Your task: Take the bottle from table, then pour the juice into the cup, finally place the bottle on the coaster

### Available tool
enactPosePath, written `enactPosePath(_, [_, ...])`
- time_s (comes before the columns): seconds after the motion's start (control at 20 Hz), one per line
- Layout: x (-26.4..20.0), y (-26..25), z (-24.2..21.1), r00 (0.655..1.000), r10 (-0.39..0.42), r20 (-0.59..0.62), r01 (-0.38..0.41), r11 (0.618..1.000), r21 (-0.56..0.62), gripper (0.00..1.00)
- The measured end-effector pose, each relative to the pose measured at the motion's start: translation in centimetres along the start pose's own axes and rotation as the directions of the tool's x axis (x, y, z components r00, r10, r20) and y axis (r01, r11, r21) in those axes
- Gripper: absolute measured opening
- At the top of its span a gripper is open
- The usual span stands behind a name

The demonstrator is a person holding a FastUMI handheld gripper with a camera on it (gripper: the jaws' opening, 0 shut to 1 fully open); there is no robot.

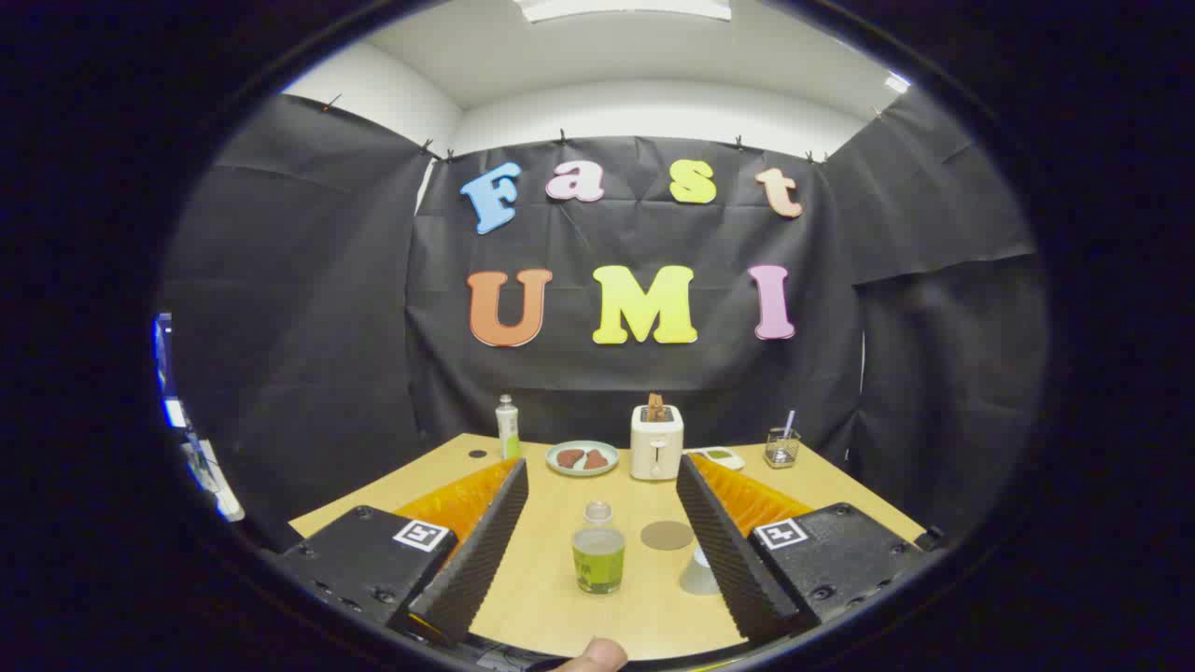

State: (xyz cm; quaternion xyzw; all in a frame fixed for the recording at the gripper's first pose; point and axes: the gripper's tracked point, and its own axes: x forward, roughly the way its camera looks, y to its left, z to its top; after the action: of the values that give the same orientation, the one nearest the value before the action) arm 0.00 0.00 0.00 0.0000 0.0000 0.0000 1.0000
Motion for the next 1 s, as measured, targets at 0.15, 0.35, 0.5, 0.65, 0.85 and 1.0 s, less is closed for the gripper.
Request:
enactPosePath(0.15, [-0.6,-0.1,-0.3,1.000,-0.018,0.001,0.018,1.000,-0.009,1.00])
enactPosePath(0.35, [-0.4,0.3,-2.0,0.998,-0.029,-0.060,0.026,0.999,-0.042,1.00])
enactPosePath(0.5, [-0.7,0.7,-2.5,0.996,-0.027,-0.082,0.024,0.999,-0.037,1.00])
enactPosePath(0.65, [-1.0,1.0,-2.2,0.998,-0.022,-0.064,0.019,0.999,-0.047,1.00])
enactPosePath(0.85, [-1.0,0.8,-1.9,0.998,-0.035,-0.051,0.032,0.998,-0.055,1.00])
enactPosePath(1.0, [-0.6,0.8,-2.2,0.998,-0.029,-0.052,0.026,0.999,-0.043,1.00])
